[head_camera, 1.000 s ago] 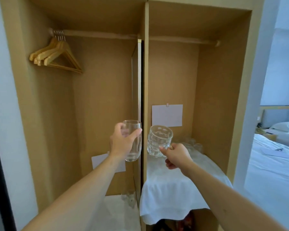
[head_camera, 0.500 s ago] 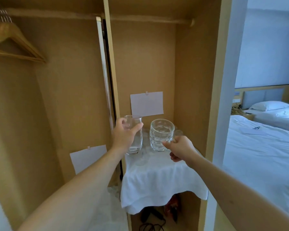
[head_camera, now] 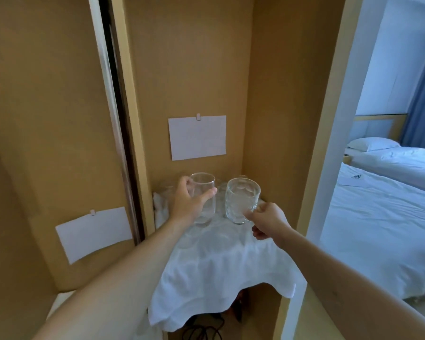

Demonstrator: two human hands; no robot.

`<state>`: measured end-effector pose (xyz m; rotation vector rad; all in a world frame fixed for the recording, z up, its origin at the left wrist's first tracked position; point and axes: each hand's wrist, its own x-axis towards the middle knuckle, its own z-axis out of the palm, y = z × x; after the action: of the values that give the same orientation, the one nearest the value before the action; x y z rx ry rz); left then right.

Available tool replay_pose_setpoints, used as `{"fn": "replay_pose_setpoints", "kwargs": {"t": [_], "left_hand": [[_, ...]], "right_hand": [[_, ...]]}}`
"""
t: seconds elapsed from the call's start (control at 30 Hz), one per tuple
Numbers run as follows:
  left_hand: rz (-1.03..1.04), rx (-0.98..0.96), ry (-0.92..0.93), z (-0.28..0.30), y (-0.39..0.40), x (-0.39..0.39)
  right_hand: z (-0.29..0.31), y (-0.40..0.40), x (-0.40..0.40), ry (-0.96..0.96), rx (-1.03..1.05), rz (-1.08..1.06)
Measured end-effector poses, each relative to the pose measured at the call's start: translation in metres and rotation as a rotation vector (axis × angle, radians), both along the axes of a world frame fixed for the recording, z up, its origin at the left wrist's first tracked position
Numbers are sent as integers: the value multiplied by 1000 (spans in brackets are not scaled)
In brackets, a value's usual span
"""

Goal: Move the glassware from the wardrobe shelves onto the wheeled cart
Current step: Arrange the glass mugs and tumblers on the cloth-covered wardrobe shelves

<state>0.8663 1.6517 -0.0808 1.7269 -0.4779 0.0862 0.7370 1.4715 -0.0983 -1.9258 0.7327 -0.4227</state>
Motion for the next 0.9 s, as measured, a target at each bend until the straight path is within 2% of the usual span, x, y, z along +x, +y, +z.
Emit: {"fn": "replay_pose_setpoints", "kwargs": {"t": [0.17, 0.33, 0.53, 0.77, 0.9], "left_hand": [[59, 72, -15, -28, -17, 38], [4, 139, 27, -54, -38, 71], [22, 204, 74, -99, -65, 72], [108, 142, 104, -141, -99, 72], [175, 91, 140, -162, -112, 67]], "right_hand": [[-34, -21, 38, 65, 18, -3], [-66, -40, 68, 108, 51, -36], [-102, -65, 81, 208, 76, -34], [-135, -95, 102, 241, 106, 32], [-146, -103, 106, 244, 116, 162]]}}
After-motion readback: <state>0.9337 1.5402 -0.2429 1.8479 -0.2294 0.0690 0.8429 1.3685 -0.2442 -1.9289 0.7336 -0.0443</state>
